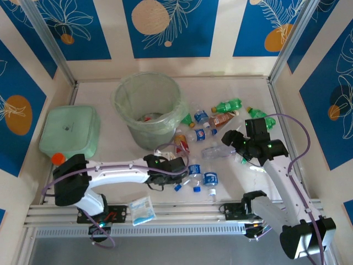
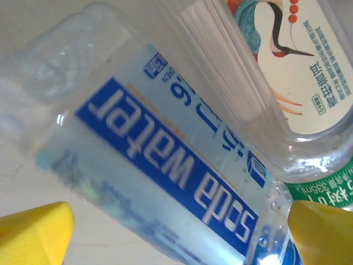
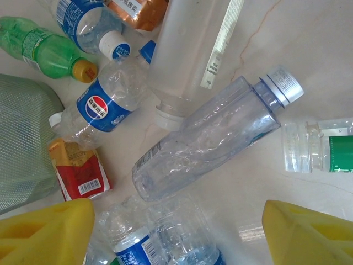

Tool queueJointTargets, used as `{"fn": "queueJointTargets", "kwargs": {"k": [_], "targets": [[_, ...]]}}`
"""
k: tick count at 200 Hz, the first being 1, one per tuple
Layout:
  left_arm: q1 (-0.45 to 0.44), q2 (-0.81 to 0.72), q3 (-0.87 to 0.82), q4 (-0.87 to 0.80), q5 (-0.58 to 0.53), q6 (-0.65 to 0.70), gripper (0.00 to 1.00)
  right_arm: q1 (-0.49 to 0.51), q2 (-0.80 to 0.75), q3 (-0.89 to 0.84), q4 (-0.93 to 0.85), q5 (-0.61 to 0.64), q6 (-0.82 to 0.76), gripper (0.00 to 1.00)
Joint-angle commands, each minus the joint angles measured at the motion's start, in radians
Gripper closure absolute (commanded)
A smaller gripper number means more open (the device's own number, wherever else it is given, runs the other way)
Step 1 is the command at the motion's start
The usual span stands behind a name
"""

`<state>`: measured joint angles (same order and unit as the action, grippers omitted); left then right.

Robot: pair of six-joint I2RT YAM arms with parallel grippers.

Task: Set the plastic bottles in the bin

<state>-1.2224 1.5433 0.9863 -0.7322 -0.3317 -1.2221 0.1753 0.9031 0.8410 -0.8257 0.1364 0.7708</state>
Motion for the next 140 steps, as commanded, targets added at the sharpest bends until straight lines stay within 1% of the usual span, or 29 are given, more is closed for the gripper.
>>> {"fn": "queueJointTargets", "kwargs": {"k": [1, 41, 58, 81, 103, 140], "targets": [[0.015, 0.015, 0.035, -0.092, -0.05, 0.061, 0.01, -0.003, -0.018, -0.017, -0.003, -0.032, 0.003, 0.19], [0.039, 0.001, 0.006, -0.089, -0.046, 0.061, 0.01, -0.003, -0.01, -0.02, 0.009, -0.041, 0.004, 0.19], [0.055, -0.01, -0.02, -0.077, -0.032, 0.053, 0.0, -0.004, -0.007, -0.02, 0.011, -0.043, 0.001, 0.22], [0.075, -0.014, -0.041, -0.077, -0.014, 0.058, 0.02, -0.004, -0.007, -0.019, 0.014, -0.044, 0.001, 0.23], [0.099, -0.025, -0.072, -0.069, 0.031, 0.057, 0.05, -0.004, -0.007, -0.023, 0.013, -0.045, 0.002, 0.23], [0.153, -0.077, -0.182, 0.034, 0.107, 0.029, 0.07, -0.003, -0.012, -0.039, 0.02, -0.047, 0.007, 0.24]]}}
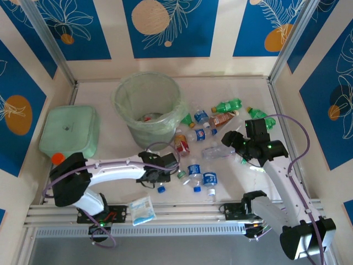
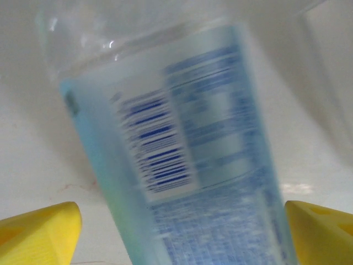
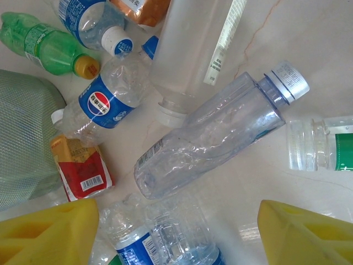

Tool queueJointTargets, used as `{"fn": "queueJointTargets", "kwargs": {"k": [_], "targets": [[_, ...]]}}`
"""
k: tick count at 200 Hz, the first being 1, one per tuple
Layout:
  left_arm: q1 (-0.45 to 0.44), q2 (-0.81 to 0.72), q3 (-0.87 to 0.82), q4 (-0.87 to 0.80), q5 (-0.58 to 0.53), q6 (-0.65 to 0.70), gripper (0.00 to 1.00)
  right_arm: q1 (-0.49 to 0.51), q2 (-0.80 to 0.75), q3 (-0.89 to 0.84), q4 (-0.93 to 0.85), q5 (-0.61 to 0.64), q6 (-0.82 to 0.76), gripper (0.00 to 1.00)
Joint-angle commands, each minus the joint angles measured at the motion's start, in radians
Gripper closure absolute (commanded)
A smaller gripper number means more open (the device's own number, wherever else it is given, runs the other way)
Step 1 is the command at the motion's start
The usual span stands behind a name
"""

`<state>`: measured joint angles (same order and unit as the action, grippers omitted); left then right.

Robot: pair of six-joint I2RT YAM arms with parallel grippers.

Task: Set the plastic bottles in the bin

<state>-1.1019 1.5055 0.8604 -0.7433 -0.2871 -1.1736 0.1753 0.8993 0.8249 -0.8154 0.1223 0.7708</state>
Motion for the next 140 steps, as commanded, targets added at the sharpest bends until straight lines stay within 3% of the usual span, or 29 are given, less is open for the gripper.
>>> {"fn": "queueJointTargets", "kwargs": {"k": [1, 29, 76, 140], "targets": [[0.034, -0.04, -0.058, 0.048, 0.063, -0.02, 0.08, -0.003, -0.008, -0.023, 0.011, -0.032, 0.008, 0.24], [0.053, -0.043, -0.064, 0.076, 0.06, -0.011, 0.1, -0.002, -0.007, -0.03, 0.016, -0.035, 0.006, 0.25], [0.063, -0.006, -0.033, 0.063, 0.04, 0.04, 0.23, 0.0, -0.019, -0.033, 0.009, -0.034, 0.004, 0.27], [0.062, -0.03, -0.047, 0.058, 0.04, 0.053, 0.34, 0.0, -0.024, -0.038, 0.008, -0.027, 0.007, 0.27]]}}
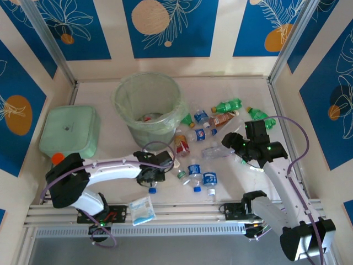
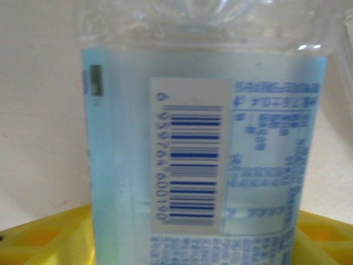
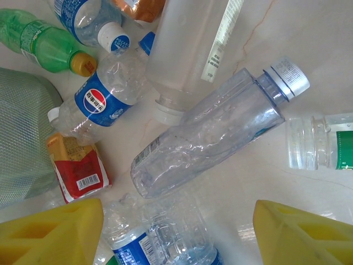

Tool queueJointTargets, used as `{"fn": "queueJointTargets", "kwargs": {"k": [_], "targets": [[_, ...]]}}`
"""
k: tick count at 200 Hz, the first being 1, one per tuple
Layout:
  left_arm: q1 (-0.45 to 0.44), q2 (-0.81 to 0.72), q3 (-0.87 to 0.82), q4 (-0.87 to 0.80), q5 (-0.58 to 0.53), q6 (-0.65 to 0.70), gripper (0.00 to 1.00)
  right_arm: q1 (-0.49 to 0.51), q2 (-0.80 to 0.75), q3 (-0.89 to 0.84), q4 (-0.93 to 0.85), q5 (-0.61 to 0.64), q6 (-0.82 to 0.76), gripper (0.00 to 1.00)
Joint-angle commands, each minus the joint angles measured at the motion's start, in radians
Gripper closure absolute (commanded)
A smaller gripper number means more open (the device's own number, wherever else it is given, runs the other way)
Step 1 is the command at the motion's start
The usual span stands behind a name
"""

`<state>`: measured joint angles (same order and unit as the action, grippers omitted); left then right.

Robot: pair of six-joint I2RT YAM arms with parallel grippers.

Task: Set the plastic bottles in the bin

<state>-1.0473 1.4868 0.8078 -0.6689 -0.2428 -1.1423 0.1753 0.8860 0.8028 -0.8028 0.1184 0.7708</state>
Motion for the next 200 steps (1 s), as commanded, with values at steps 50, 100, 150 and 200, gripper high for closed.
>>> {"fn": "queueJointTargets", "kwargs": {"k": [50, 100, 150, 200], "targets": [[0.003, -0.038, 0.005, -0.031, -0.001, 0.036, 0.44, 0.001, -0.015, -0.018, -0.006, -0.017, 0.014, 0.28], [-0.039, -0.139, 0.031, -0.114, -0.018, 0.056, 0.49, 0.001, -0.016, -0.008, -0.013, -0.008, 0.013, 0.28], [-0.165, -0.276, 0.187, -0.292, -0.018, 0.164, 0.48, -0.009, -0.013, 0.026, -0.037, 0.018, 0.001, 0.28], [-0.186, -0.356, 0.466, -0.463, -0.061, 0.282, 0.45, -0.016, -0.031, 0.042, -0.06, 0.03, 0.002, 0.28]]}}
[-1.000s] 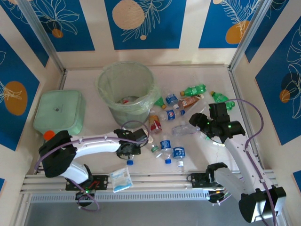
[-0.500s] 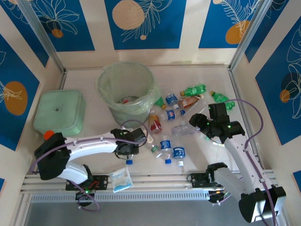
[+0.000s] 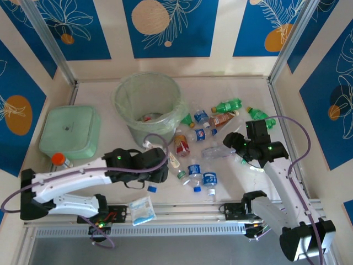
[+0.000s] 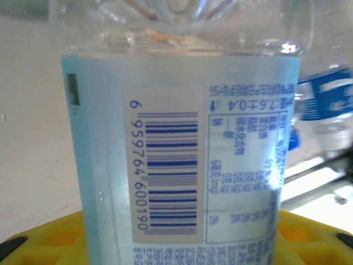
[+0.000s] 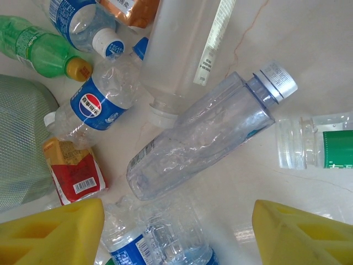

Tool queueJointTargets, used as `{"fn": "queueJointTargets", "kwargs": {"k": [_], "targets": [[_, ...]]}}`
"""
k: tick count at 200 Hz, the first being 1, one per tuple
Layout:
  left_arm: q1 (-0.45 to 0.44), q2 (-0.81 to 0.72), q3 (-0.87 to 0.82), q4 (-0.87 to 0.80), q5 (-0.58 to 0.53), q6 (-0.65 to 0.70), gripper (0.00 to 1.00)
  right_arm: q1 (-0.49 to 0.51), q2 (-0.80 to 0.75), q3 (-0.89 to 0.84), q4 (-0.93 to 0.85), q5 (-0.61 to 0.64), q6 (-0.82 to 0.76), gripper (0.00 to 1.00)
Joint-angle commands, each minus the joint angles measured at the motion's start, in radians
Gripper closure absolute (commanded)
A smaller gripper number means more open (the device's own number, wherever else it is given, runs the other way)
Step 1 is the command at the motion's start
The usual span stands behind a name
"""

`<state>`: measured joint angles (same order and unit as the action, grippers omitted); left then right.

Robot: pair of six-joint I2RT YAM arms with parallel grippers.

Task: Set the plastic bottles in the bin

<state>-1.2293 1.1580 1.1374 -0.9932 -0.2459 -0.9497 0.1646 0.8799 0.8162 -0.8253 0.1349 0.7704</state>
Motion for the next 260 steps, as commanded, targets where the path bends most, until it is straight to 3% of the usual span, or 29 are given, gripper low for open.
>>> {"fn": "queueJointTargets", "kwargs": {"k": [1, 39, 76, 107, 140, 188, 260], "targets": [[-0.004, -0.026, 0.14, -0.142, -0.061, 0.092, 0.45, -0.005, -0.027, 0.029, -0.038, 0.014, 0.003, 0.28], [0.026, 0.03, 0.355, -0.176, -0.192, 0.212, 0.4, -0.007, -0.051, 0.025, -0.047, 0.014, 0.01, 0.28], [0.193, 0.127, 0.554, -0.143, -0.281, 0.375, 0.41, -0.008, -0.053, 0.024, -0.05, 0.008, 0.009, 0.28], [0.352, 0.211, 0.65, -0.009, -0.272, 0.486, 0.4, -0.005, -0.061, 0.017, -0.051, -0.001, 0.014, 0.28], [0.431, 0.347, 0.76, 0.062, -0.255, 0.573, 0.4, 0.006, -0.063, 0.014, -0.05, -0.008, 0.02, 0.28], [0.539, 0.439, 0.729, 0.172, -0.172, 0.611, 0.39, 0.015, -0.061, -0.008, -0.038, -0.012, 0.025, 0.29], [0.625, 0.446, 0.548, 0.328, -0.038, 0.636, 0.07, 0.021, -0.059, 0.004, -0.049, -0.008, 0.021, 0.28]]}}
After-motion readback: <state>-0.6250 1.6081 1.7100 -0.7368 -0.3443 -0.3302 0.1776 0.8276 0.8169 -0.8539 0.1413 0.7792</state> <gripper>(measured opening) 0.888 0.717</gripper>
